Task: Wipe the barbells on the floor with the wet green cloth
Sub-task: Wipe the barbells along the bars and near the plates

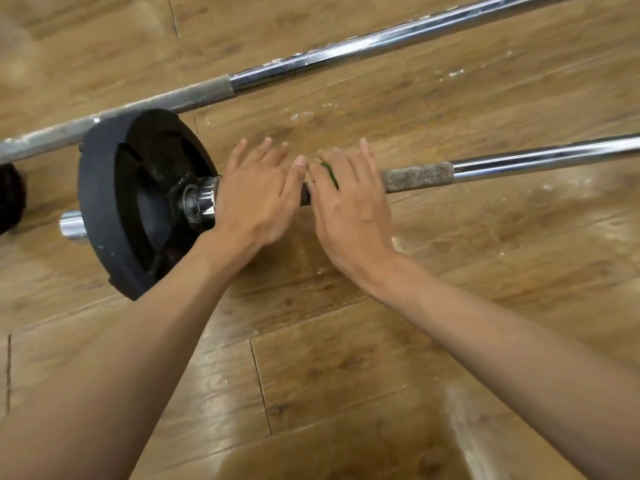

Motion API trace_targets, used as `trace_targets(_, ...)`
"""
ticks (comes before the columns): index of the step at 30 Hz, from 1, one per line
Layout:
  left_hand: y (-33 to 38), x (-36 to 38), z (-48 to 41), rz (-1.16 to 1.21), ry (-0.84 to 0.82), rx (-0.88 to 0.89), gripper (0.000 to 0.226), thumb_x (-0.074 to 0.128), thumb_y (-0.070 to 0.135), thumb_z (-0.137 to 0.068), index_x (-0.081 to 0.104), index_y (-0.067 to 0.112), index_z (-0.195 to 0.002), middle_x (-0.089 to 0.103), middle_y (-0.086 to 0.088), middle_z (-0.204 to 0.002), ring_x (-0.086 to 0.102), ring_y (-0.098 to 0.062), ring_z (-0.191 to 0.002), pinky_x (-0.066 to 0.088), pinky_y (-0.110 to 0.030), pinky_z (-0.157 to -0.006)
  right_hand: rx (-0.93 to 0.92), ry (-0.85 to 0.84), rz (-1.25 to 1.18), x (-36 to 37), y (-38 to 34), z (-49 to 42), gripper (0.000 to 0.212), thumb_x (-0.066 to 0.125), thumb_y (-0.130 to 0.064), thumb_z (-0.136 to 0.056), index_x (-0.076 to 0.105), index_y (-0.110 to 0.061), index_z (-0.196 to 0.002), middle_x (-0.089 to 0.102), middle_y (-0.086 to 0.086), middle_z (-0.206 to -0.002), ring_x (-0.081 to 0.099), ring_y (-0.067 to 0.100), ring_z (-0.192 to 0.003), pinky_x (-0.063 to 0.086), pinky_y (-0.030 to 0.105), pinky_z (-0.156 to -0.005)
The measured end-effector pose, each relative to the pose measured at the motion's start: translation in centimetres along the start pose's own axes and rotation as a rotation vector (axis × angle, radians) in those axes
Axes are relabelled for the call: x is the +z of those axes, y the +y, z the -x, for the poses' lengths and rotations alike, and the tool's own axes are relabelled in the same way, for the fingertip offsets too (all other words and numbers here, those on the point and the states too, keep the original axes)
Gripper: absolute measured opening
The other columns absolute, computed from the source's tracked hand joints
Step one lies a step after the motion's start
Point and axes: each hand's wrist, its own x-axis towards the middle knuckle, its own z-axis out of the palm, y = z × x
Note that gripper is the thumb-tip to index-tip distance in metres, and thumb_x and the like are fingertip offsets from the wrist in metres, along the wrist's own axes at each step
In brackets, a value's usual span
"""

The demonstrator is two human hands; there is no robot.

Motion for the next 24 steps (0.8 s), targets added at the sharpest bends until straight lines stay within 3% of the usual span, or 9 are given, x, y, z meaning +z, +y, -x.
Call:
trace_targets(4, -0.1, 0.3, -0.4, -0.029, -0.012, -0.005, 0.087, -0.005, 0.054, -0.099, 0.059, 0.019, -0.146, 0.051, -0.008, -0.157, 0.031, -0.024, -0.155, 0.007, -0.043, -0.129, -0.111, -0.062, 0.114, -0.6, 2.4, -0.6, 0.027, 0.049, -0.028, -0.108, 0.071, -0.013, -0.112, 0.069, 0.009, -0.110, 0.064, 0.028, -0.110, 0.016, 0.051, -0.129)
trace_targets(8, 0.1, 0.3, 0.0, -0.070, -0.001, 0.013, 0.079, -0.001, 0.055, -0.101, 0.055, 0.027, -0.150, 0.038, -0.010, -0.165, 0.019, -0.027, -0.159, 0.000, -0.046, -0.130, -0.050, -0.076, 0.184, -2.9, 6.3, -0.5, 0.033, 0.045, -0.033, -0.109, 0.073, -0.017, -0.103, 0.069, 0.004, -0.099, 0.065, 0.026, -0.095, 0.008, 0.058, -0.128)
trace_targets(11, 0.2, 0.5, 1.1, -0.100, 0.030, 0.006, 0.071, 0.004, 0.054, -0.105, 0.049, 0.029, -0.154, 0.031, -0.012, -0.168, 0.013, -0.029, -0.160, -0.002, -0.049, -0.129, -0.007, -0.102, 0.236, -4.3, 7.7, 0.7, 0.032, 0.046, -0.033, -0.109, 0.073, -0.018, -0.105, 0.070, 0.003, -0.104, 0.065, 0.025, -0.102, 0.004, 0.058, -0.128)
trace_targets(16, 1.2, 0.7, 3.8, -0.112, 0.038, -0.026, 0.068, 0.009, 0.054, -0.106, 0.049, 0.027, -0.154, 0.031, -0.012, -0.168, 0.013, -0.031, -0.160, -0.002, -0.054, -0.128, -0.024, -0.113, 0.223, -6.6, 8.6, 3.3, 0.030, 0.047, -0.027, -0.109, 0.073, -0.016, -0.117, 0.069, 0.007, -0.118, 0.063, 0.028, -0.119, 0.011, 0.059, -0.127)
trace_targets(21, 3.9, 0.2, 6.0, -0.032, -0.047, -0.170, 0.076, 0.008, 0.060, -0.097, 0.050, 0.028, -0.151, 0.024, -0.014, -0.171, 0.008, -0.034, -0.160, -0.009, -0.051, -0.127, 0.152, -0.075, 0.125, -6.6, 4.9, 5.8, 0.023, 0.053, -0.018, -0.105, 0.070, -0.007, -0.117, 0.065, 0.016, -0.126, 0.056, 0.039, -0.129, 0.019, 0.057, -0.126)
trace_targets(24, 6.3, 0.3, 6.2, -0.008, -0.018, -0.123, 0.073, 0.015, 0.057, -0.099, 0.056, 0.020, -0.146, 0.026, -0.019, -0.169, 0.012, -0.036, -0.159, -0.003, -0.048, -0.128, 0.084, -0.125, 0.149, -7.7, 4.5, 7.0, 0.026, 0.051, -0.022, -0.107, 0.071, -0.008, -0.116, 0.065, 0.016, -0.123, 0.057, 0.039, -0.127, 0.021, 0.057, -0.126)
